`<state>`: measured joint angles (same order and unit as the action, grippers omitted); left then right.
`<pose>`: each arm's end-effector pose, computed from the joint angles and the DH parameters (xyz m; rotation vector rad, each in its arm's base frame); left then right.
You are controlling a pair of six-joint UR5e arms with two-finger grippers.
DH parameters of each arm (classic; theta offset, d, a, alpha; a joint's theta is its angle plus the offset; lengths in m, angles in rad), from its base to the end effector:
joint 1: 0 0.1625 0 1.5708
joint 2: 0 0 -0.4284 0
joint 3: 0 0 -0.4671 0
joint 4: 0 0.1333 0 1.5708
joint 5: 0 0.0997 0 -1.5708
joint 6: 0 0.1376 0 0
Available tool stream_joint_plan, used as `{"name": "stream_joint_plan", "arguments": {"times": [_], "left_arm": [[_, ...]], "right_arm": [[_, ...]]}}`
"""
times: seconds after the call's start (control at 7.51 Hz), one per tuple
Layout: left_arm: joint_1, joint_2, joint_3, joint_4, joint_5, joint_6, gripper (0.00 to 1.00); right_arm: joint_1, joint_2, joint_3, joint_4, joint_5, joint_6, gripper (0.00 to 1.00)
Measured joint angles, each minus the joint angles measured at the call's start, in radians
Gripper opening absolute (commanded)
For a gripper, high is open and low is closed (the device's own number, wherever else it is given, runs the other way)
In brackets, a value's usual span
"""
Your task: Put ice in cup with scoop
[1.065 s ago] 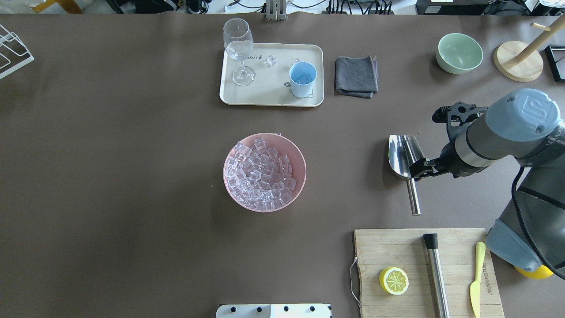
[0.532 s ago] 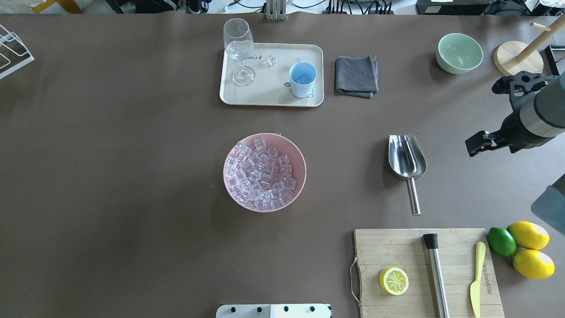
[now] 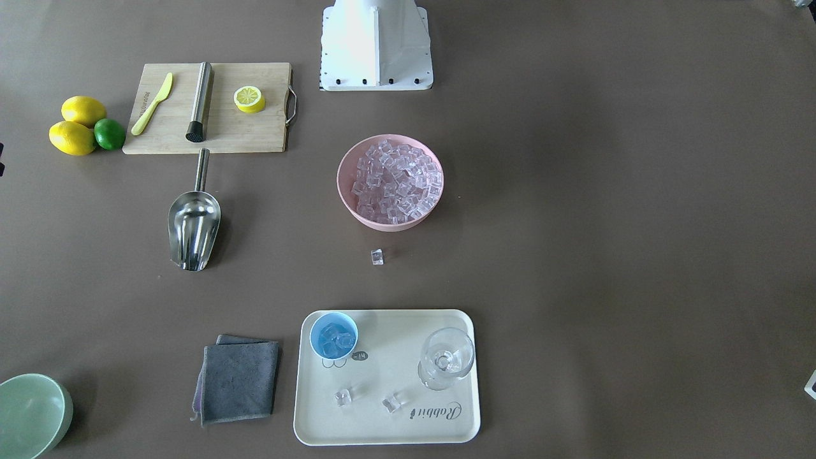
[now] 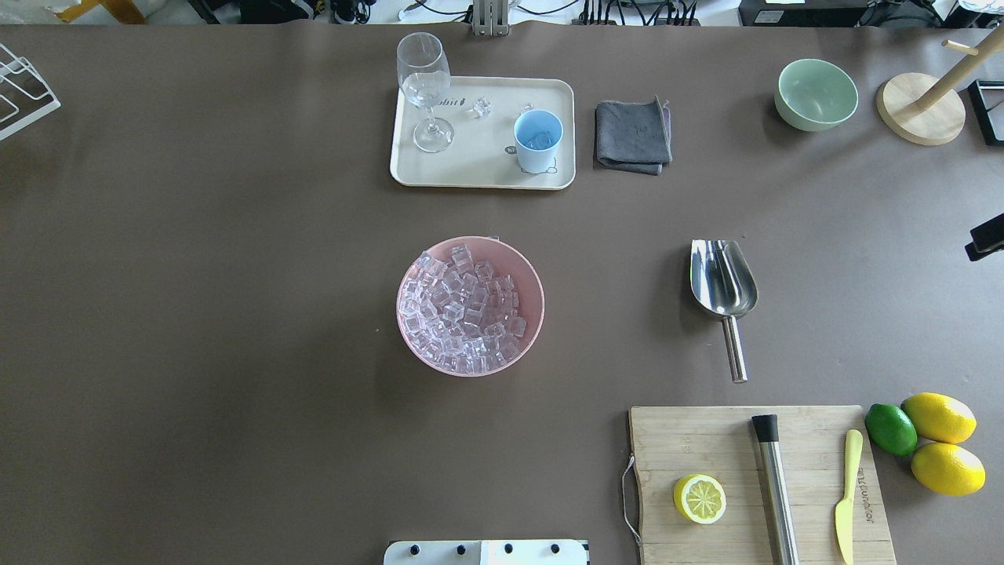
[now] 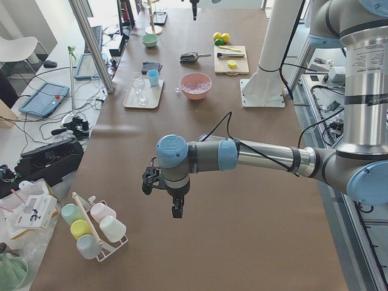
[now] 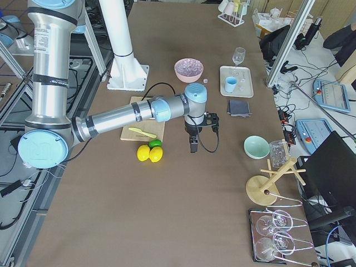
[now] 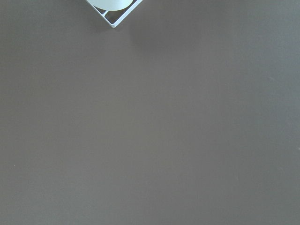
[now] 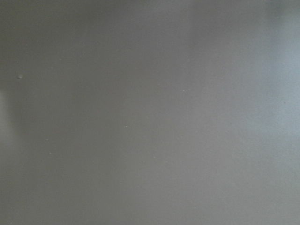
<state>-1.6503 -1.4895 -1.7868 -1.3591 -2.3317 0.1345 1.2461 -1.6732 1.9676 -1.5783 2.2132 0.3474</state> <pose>-0.0796 -0.5151 0.6338 0.0084 0.7640 0.0230 -0.1209 -0.5185 0.5306 0.0511 -0.6935 -0.0704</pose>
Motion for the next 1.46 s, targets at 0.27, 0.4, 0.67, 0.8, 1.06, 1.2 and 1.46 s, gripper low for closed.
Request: {"name": "stream_joint_plan", "arguments": {"times": [0.27, 0.4, 0.67, 0.8, 1.06, 1.2, 1.46], "left_arm": [[0.008, 0.019, -0.025, 0.002, 0.0, 0.001, 0.98], [0.005, 0.062, -0.07, 0.002, 0.0, 0.001, 0.98], [-0.004, 0.129, -0.144, 0.006, -0.001, 0.014, 0.98], [-0.005, 0.155, -0.167, 0.008, -0.003, 0.056, 0.98], [-0.005, 0.164, -0.16, 0.005, -0.006, 0.16, 0.98], [-0.007, 0.156, -0.144, 0.004, -0.007, 0.179, 0.98], [-0.012, 0.148, -0.126, 0.004, -0.006, 0.189, 0.98]], "right_arm": [[0.16, -0.016, -0.096, 0.0, 0.047, -0.144, 1.0], [0.227, -0.017, -0.143, 0.0, 0.056, -0.196, 1.0], [0.313, -0.02, -0.208, 0.0, 0.081, -0.29, 1.0], [0.326, -0.024, -0.224, 0.0, 0.089, -0.304, 1.0], [0.333, -0.026, -0.246, 0.0, 0.095, -0.31, 1.0], [0.333, -0.027, -0.251, 0.0, 0.1, -0.309, 1.0], [0.334, -0.03, -0.262, 0.0, 0.116, -0.305, 1.0]]}}
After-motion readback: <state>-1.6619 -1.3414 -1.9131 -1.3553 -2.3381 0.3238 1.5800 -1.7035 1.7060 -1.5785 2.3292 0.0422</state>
